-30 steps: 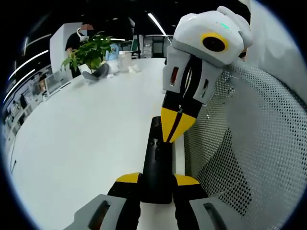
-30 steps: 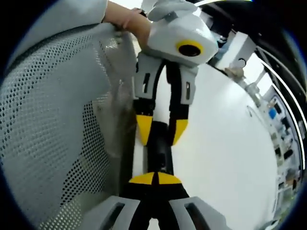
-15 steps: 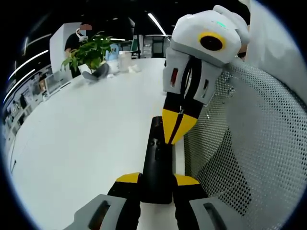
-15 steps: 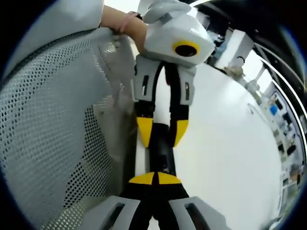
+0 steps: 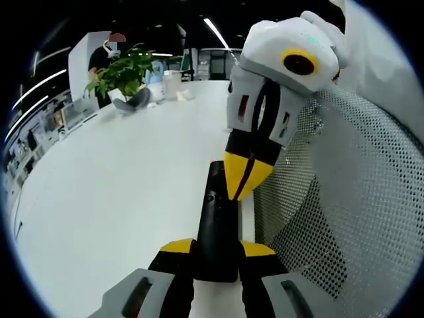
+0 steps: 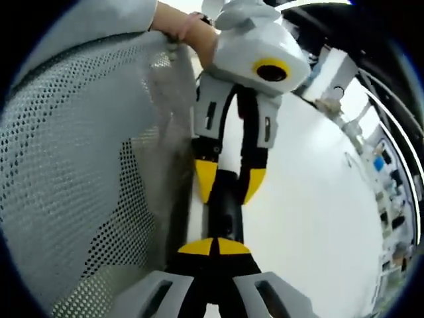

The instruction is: Press the specified remote control buttons in sequence, fully releasing each button before pressing the next.

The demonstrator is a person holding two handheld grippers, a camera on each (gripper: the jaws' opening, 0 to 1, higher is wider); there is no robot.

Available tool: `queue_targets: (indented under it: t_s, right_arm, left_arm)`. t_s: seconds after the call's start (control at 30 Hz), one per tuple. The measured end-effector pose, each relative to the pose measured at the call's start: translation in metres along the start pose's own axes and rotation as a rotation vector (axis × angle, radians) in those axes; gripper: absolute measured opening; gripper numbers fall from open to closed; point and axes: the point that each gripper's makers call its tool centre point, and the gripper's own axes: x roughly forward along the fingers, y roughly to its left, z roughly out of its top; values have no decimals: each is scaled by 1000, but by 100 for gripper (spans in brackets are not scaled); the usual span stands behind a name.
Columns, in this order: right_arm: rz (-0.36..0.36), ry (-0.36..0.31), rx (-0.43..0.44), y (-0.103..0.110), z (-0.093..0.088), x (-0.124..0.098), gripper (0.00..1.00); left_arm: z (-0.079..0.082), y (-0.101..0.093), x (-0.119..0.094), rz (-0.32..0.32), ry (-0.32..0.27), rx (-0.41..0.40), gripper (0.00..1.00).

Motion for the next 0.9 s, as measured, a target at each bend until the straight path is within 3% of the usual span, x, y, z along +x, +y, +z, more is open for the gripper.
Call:
queue_targets:
  t_s: [0.17, 0.33, 0.53, 0.63, 0.73, 0.9]
  right_arm:
    - [-17, 16, -36, 1, -1, 1, 0]
    - [-9, -9, 15, -2, -1, 0, 0]
    - [29, -59, 217, -4, 0, -2, 0]
    - [1, -70, 245, -12, -1, -3, 0]
    - [-20, -105, 326, -20, 2, -5, 0]
    - [-9, -83, 364, -20, -6, -3, 0]
  left_arm:
    - [0, 0, 0, -2, -3, 1, 25]
    - [0, 0, 0, -2, -4, 2, 25]
    - [0, 0, 0, 0, -6, 5, 25]
    - [1, 0, 1, 2, -7, 7, 25]
    - [1, 0, 1, 2, -7, 6, 25]
    - [1, 1, 1, 2, -7, 6, 25]
